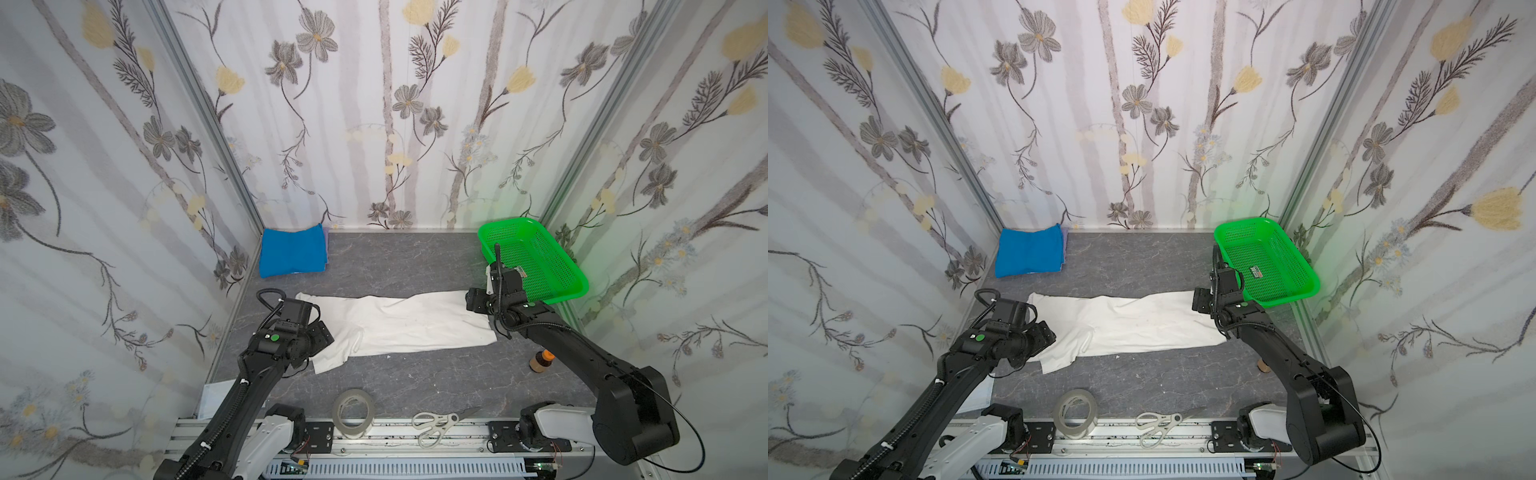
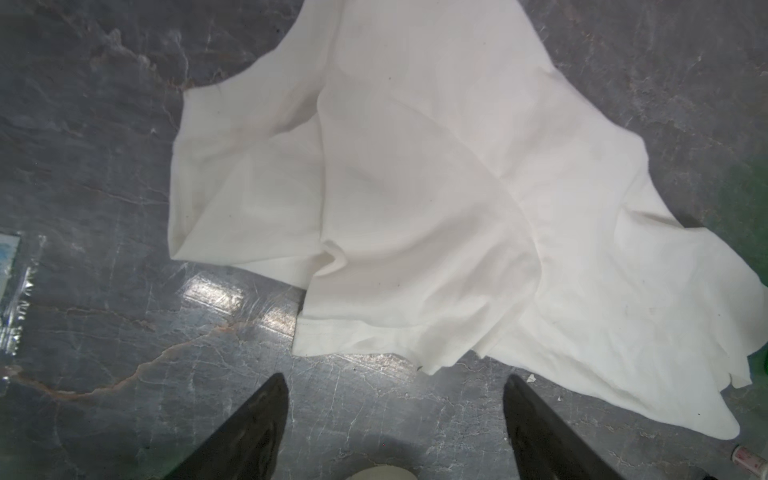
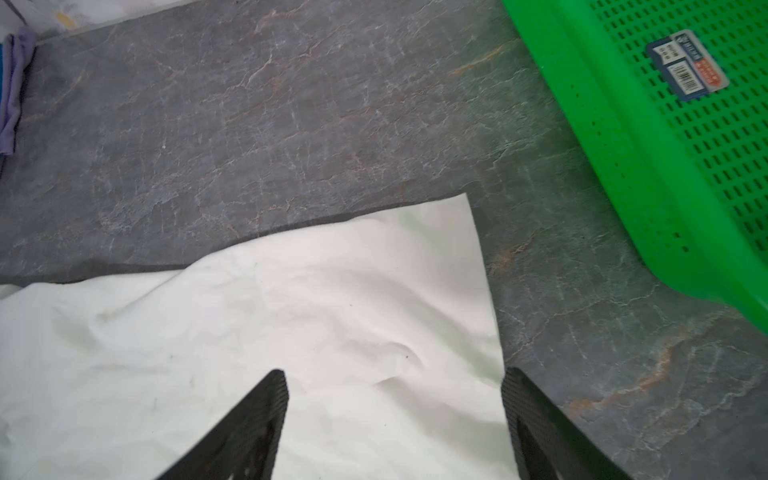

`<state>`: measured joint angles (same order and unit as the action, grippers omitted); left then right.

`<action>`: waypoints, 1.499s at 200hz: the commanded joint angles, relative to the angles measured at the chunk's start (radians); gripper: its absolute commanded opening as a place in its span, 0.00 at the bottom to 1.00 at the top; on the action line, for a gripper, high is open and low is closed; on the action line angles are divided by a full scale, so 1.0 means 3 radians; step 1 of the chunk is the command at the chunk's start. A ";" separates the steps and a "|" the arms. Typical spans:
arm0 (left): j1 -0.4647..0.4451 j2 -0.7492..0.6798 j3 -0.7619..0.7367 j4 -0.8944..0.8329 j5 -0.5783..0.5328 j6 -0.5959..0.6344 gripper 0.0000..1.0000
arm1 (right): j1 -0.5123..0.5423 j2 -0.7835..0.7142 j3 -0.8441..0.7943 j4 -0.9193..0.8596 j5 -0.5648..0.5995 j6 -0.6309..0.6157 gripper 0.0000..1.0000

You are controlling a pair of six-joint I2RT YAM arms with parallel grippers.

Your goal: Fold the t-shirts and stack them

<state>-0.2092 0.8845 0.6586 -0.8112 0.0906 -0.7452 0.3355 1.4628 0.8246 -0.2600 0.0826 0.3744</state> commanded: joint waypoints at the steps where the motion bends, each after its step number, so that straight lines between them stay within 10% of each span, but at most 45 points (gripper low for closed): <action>1: 0.0003 -0.0238 -0.0284 -0.0036 -0.0023 -0.0515 0.67 | 0.0133 0.0053 0.0038 0.0093 -0.0268 -0.0024 0.84; 107: -0.0163 -0.0066 -0.0935 0.0607 -0.0103 -0.0759 0.53 | 0.0395 0.0064 0.0166 0.0059 -0.0147 -0.0147 0.86; 182: -0.0165 0.0224 -0.1040 0.0826 -0.0299 -0.0644 0.17 | 0.0347 -0.0022 0.0135 0.0028 -0.0085 -0.0151 0.86; 203: -0.0162 0.0216 -0.0906 0.0903 -0.0135 -0.0490 0.00 | 0.0343 -0.0009 0.0120 0.0036 -0.0084 -0.0149 0.86; 300: 0.0020 0.0847 0.0362 0.0774 0.0247 -0.0021 0.00 | 0.0336 0.0094 0.0110 0.0085 -0.0142 -0.0178 0.86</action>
<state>-0.2272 1.0607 0.7055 -0.6083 0.1246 -0.8059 0.4374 1.4818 0.8574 -0.2558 0.0463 0.3332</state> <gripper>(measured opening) 0.053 0.865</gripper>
